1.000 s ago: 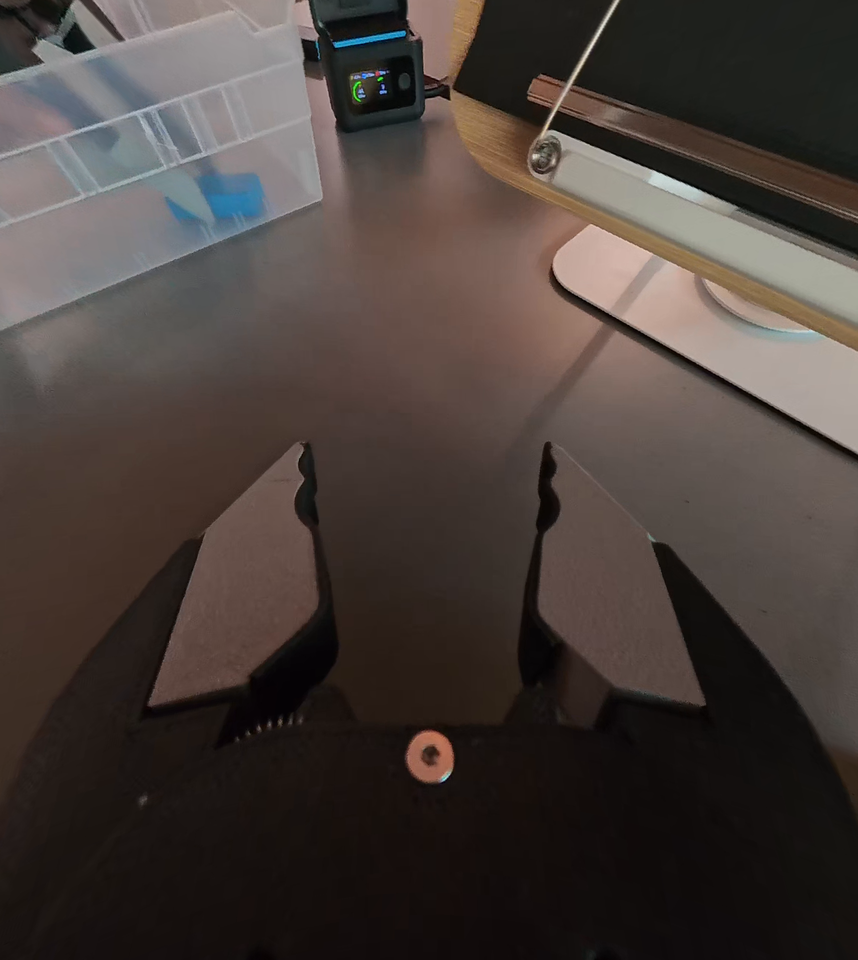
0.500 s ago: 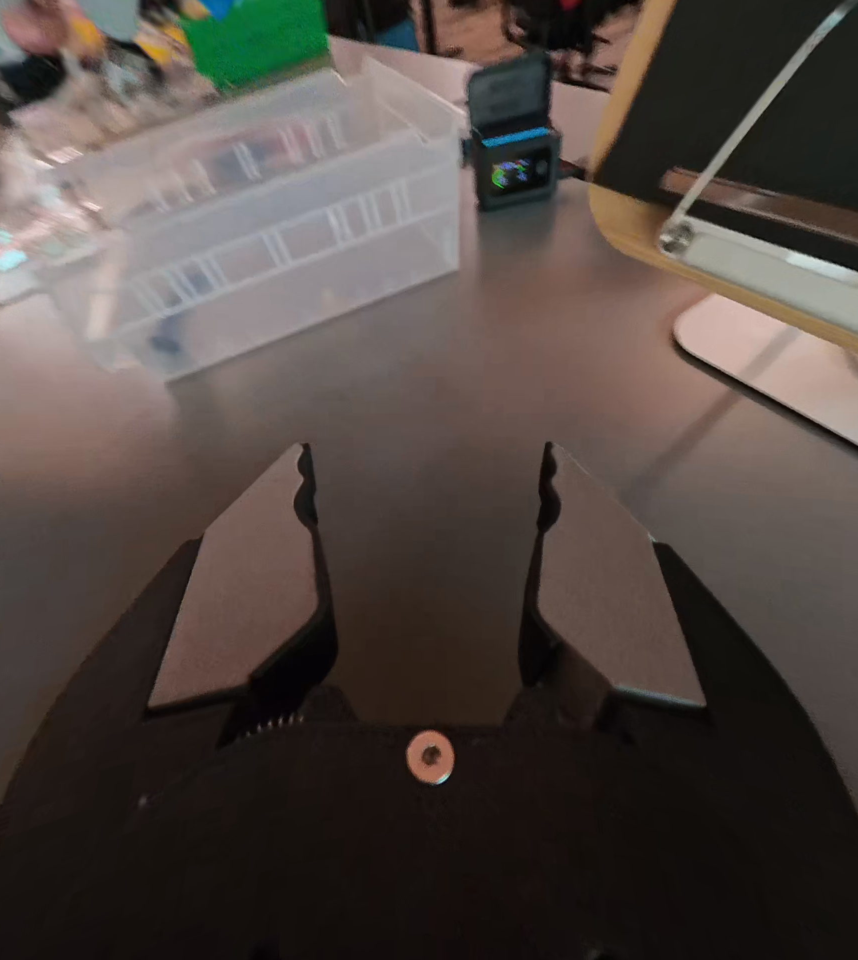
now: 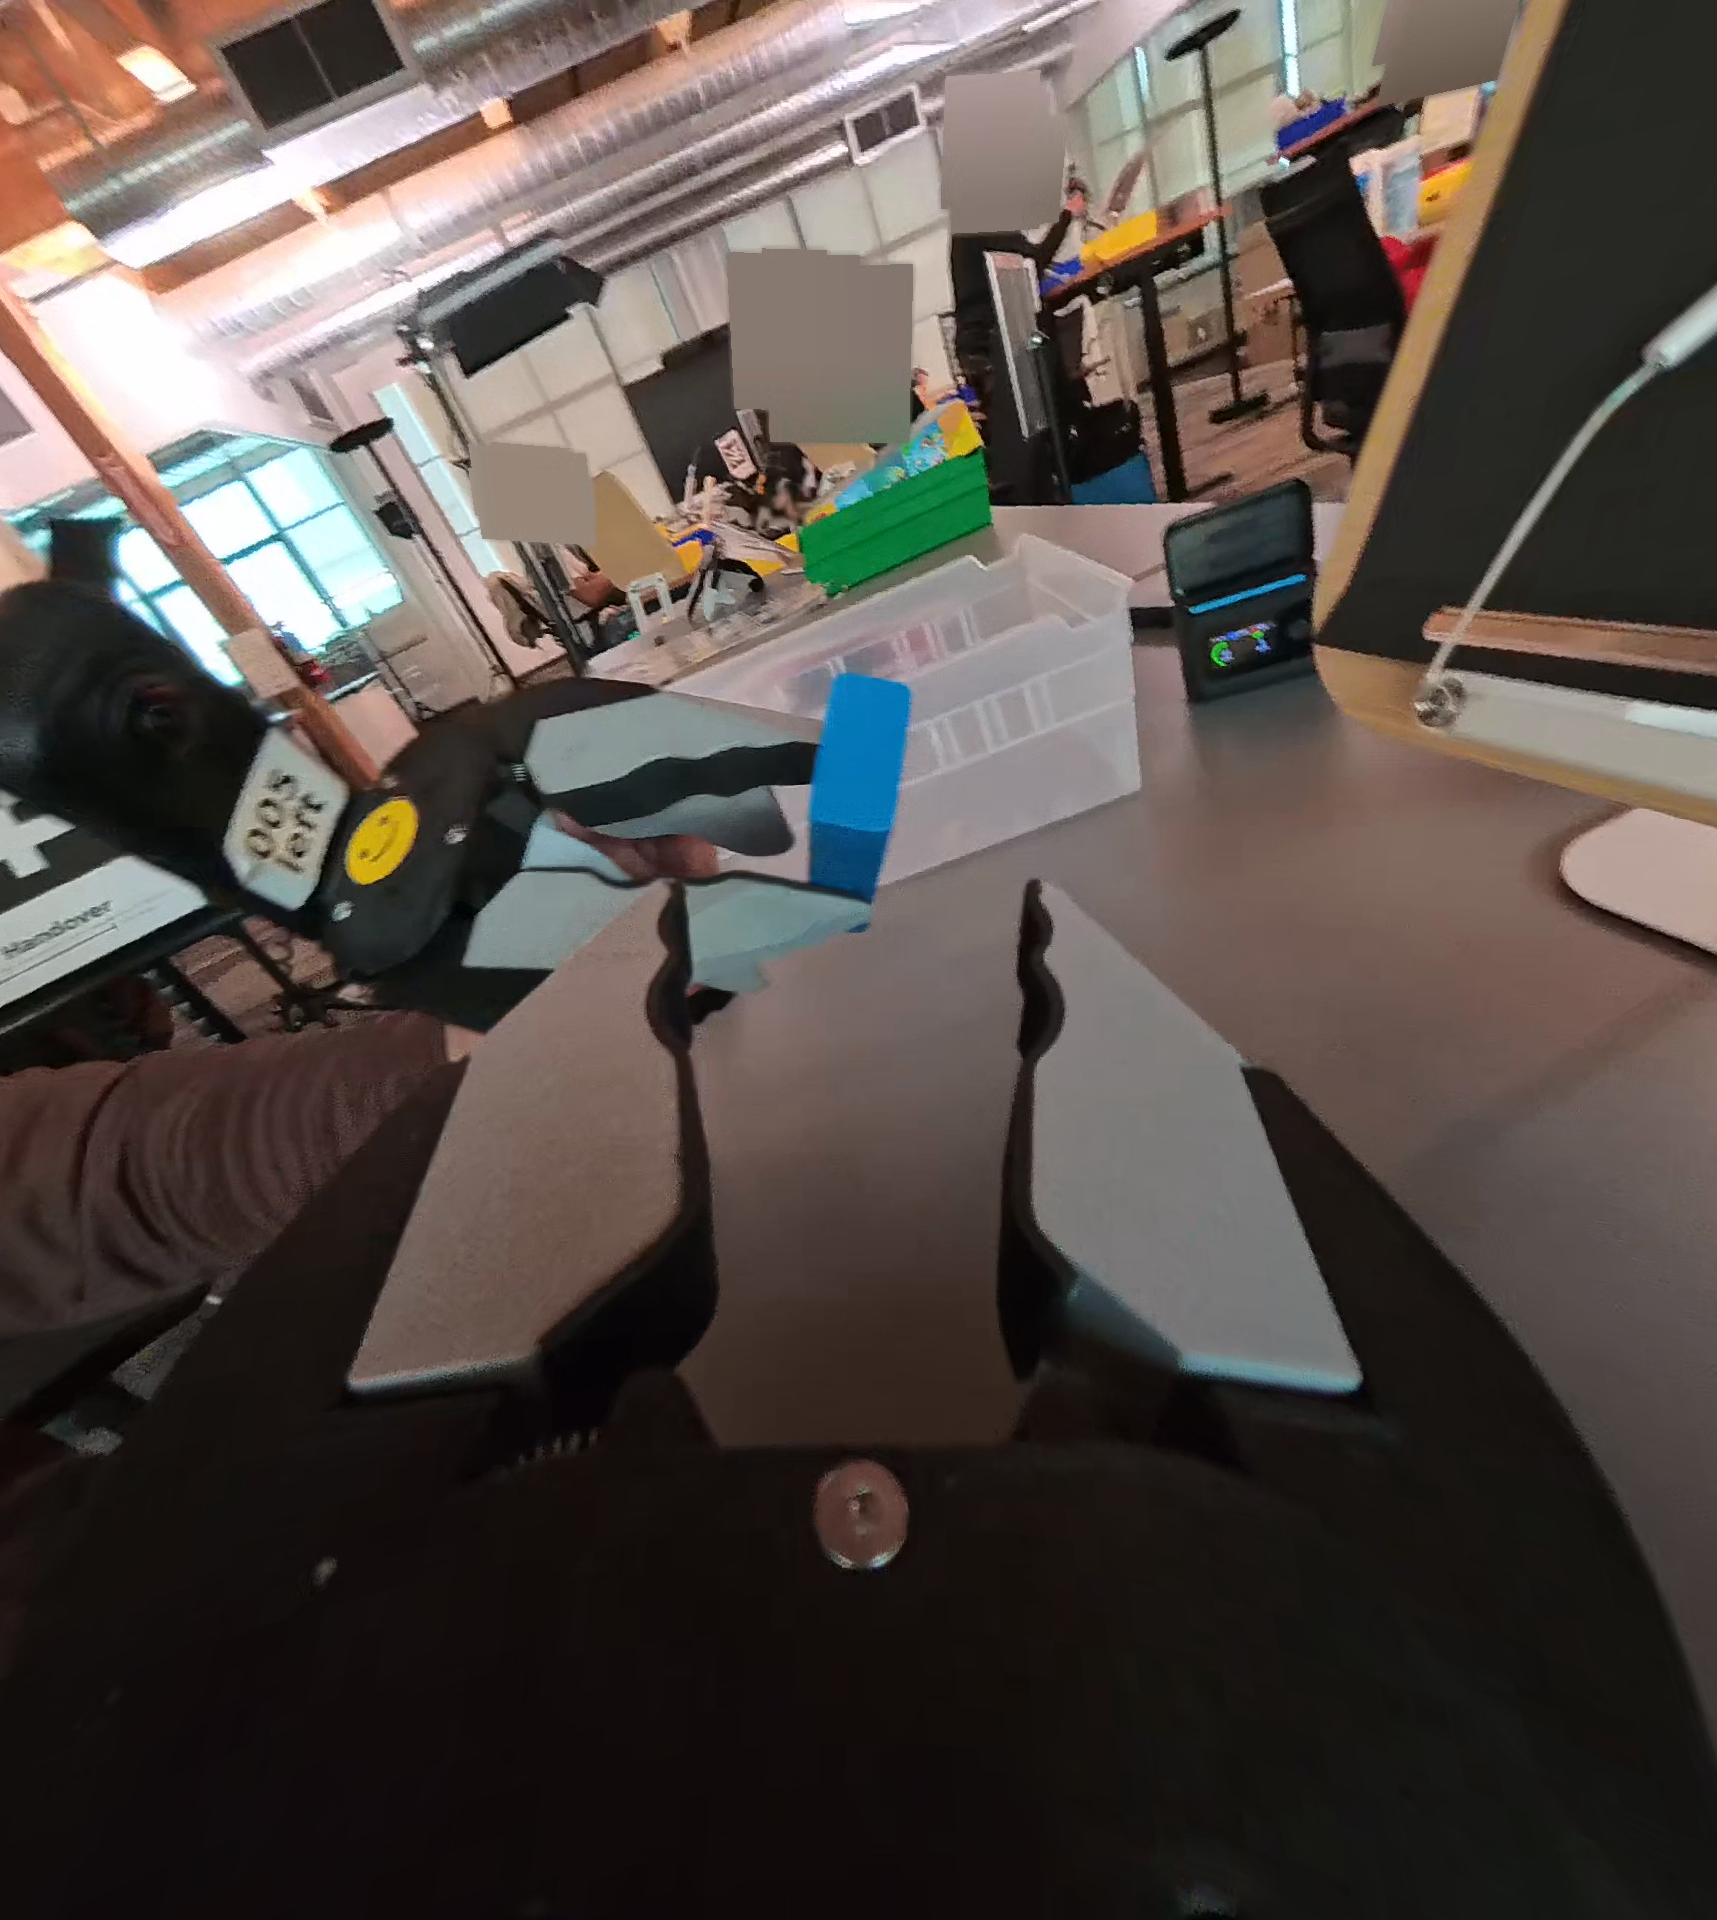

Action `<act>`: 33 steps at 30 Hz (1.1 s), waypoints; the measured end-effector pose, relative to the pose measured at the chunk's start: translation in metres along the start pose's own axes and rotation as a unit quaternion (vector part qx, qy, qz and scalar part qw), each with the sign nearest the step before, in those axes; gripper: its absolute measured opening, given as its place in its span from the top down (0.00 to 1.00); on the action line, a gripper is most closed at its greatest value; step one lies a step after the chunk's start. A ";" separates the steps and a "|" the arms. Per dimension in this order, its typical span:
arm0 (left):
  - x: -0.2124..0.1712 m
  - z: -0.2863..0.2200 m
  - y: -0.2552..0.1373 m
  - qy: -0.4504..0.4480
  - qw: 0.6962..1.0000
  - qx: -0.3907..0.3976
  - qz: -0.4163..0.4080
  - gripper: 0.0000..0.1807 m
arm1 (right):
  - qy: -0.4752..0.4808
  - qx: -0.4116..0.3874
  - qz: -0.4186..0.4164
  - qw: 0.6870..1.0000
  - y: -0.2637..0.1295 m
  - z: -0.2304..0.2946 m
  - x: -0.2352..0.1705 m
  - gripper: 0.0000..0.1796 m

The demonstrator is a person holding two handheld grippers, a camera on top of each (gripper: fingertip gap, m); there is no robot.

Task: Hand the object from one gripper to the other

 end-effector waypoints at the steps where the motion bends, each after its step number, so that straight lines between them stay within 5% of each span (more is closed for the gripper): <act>1: -0.001 -0.003 0.001 0.006 1.000 -0.002 0.001 0.84 | 0.007 -0.004 0.002 1.000 0.001 -0.003 -0.001 0.69; 5: -0.006 -0.025 0.006 -0.014 0.999 -0.048 -0.006 0.84 | 0.031 0.006 0.010 0.999 0.009 -0.006 -0.007 0.77; 7: -0.005 -0.025 0.006 -0.009 0.999 -0.045 -0.004 0.84 | 0.042 0.001 0.017 0.999 0.011 -0.008 -0.011 0.91; 11: -0.016 -0.034 0.008 -0.081 0.992 -0.093 0.018 0.85 | 0.002 -0.073 0.050 0.996 0.009 -0.022 -0.016 0.93; 13: -0.020 -0.036 0.007 -0.133 0.983 -0.122 0.011 0.76 | -0.073 -0.128 0.040 0.988 0.001 -0.025 -0.008 0.93; 19: -0.025 -0.027 -0.002 -0.412 0.875 -0.251 -0.048 0.54 | -0.377 -0.248 0.065 0.890 -0.009 -0.009 -0.003 0.93; 22: -0.012 -0.018 -0.013 -0.496 0.804 -0.305 -0.120 0.54 | -0.466 -0.262 0.066 0.842 -0.003 0.002 -0.008 0.93; 25: -0.006 -0.020 -0.018 -0.532 0.757 -0.352 -0.144 0.57 | -0.496 -0.241 0.088 0.829 0.005 0.011 -0.019 0.93; 29: -0.001 -0.031 -0.018 -0.536 0.742 -0.380 -0.134 0.51 | -0.531 -0.235 0.095 0.808 0.014 0.019 -0.028 0.93; 33: -0.002 -0.032 -0.017 -0.522 0.756 -0.372 -0.134 0.59 | -0.544 -0.223 0.117 0.801 0.021 0.022 -0.039 0.93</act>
Point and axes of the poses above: each gripper's, where its closed fingertips meet, y out along the fingers, x out of its top, z = x × y across the jaws, the point moved 2 cm from there along -y, back along the fingers, and after that the axes turned 15 degrees about y, right-handed, at the moved point
